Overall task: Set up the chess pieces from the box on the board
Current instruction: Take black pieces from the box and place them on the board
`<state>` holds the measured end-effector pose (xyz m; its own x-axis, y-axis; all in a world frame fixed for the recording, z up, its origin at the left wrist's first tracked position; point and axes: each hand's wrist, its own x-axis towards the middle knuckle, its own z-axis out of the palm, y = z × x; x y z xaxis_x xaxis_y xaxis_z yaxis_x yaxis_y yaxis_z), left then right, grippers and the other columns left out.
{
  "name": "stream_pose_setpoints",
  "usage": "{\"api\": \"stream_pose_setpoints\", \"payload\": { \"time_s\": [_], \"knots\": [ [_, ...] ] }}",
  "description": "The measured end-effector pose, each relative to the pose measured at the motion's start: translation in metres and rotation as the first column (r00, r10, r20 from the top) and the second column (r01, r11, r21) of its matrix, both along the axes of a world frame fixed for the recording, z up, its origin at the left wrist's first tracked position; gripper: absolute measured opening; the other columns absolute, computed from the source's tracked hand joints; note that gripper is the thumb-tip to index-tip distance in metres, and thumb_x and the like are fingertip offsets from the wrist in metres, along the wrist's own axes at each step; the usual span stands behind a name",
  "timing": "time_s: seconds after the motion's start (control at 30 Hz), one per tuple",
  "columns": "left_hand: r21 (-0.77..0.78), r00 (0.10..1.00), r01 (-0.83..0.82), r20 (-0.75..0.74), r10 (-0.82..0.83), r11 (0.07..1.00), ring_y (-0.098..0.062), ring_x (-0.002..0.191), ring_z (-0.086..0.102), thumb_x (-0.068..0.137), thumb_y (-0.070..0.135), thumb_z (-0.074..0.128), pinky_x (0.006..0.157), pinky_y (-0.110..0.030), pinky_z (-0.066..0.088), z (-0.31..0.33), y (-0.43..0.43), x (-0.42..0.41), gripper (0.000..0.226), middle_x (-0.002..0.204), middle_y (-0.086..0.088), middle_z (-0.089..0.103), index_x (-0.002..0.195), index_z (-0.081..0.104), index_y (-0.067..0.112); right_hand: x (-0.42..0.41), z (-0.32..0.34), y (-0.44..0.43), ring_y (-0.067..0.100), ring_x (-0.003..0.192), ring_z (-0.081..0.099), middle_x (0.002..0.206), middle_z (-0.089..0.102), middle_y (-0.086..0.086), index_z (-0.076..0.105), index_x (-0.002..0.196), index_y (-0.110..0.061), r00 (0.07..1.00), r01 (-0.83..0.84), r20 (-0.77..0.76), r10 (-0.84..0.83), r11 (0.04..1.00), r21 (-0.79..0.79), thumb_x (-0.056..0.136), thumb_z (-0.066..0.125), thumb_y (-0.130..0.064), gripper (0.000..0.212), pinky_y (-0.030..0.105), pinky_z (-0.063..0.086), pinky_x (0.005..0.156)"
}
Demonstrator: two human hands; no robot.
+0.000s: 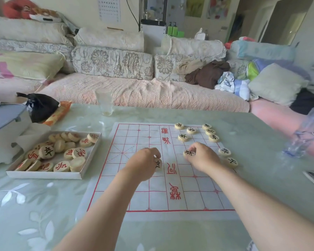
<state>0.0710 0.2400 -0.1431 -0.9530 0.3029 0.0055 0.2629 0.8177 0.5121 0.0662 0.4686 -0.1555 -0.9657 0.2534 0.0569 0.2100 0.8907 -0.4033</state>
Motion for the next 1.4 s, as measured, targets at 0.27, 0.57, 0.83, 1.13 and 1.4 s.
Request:
{"api": "stream_pose_setpoints", "payload": {
  "time_s": [0.27, 0.57, 0.83, 1.13, 1.4],
  "knots": [
    [0.092, 0.999, -0.017, 0.052, 0.012, 0.996, -0.015, 0.066, 0.056, 0.095, 0.014, 0.042, 0.058, -0.028, 0.05, 0.002, 0.003, 0.002, 0.029, 0.109, 0.001, 0.059, 0.115, 0.058, 0.027, -0.003, -0.002, -0.007, 0.02, 0.108, 0.057, 0.12, 0.055, -0.006, 0.062, 0.106, -0.034, 0.999, -0.02, -0.038, 0.022, 0.999, 0.046, 0.088, 0.057, -0.043, 0.021, 0.035, 0.048, 0.085],
    [0.541, 0.956, -0.209, 0.288, 0.054, 0.815, -0.013, 0.067, 0.062, 0.087, 0.017, 0.063, 0.049, -0.02, 0.045, 0.011, 0.023, 0.019, 0.019, 0.088, 0.0, 0.069, 0.106, 0.059, 0.018, 0.028, 0.023, -0.042, 0.011, 0.079, 0.062, 0.102, 0.072, -0.004, 0.07, 0.097, -0.025, 0.977, -0.209, -0.094, 0.189, 0.809, -0.55, 0.095, 0.06, -0.031, 0.012, 0.028, 0.049, 0.078],
    [0.716, 0.838, -0.423, 0.543, -0.062, 0.555, -0.02, 0.077, 0.071, 0.084, 0.01, 0.07, 0.078, -0.029, 0.055, 0.014, 0.023, 0.034, 0.025, 0.09, -0.017, 0.074, 0.107, 0.065, 0.003, 0.064, 0.031, -0.041, 0.009, 0.073, 0.067, 0.095, 0.073, -0.007, 0.068, 0.108, -0.026, 0.967, -0.249, -0.123, 0.221, 0.746, -0.618, 0.083, 0.077, -0.028, 0.028, 0.021, 0.05, 0.066],
    [0.466, 0.973, -0.14, 0.228, 0.035, 0.873, -0.013, 0.079, 0.062, 0.089, 0.033, 0.063, 0.06, -0.025, 0.05, 0.014, 0.042, 0.059, 0.024, 0.098, 0.003, 0.066, 0.11, 0.06, 0.022, 0.088, 0.035, -0.012, -0.003, 0.087, 0.058, 0.104, 0.066, -0.022, 0.066, 0.116, -0.032, 0.973, -0.228, -0.124, 0.194, 0.888, -0.399, 0.076, 0.08, -0.044, 0.044, 0.02, 0.043, 0.08],
    [-0.282, 0.987, 0.111, -0.082, -0.139, 0.953, -0.02, 0.125, 0.037, 0.088, 0.05, 0.057, 0.099, -0.037, 0.041, -0.008, 0.028, 0.062, 0.052, 0.135, 0.002, 0.043, 0.136, 0.047, 0.033, 0.1, 0.027, 0.015, -0.001, 0.066, 0.051, 0.093, 0.06, -0.017, 0.061, 0.088, -0.033, 0.997, -0.073, -0.042, 0.067, 0.98, -0.184, 0.077, 0.075, -0.044, 0.021, 0.023, 0.039, 0.059]
  ]
}}
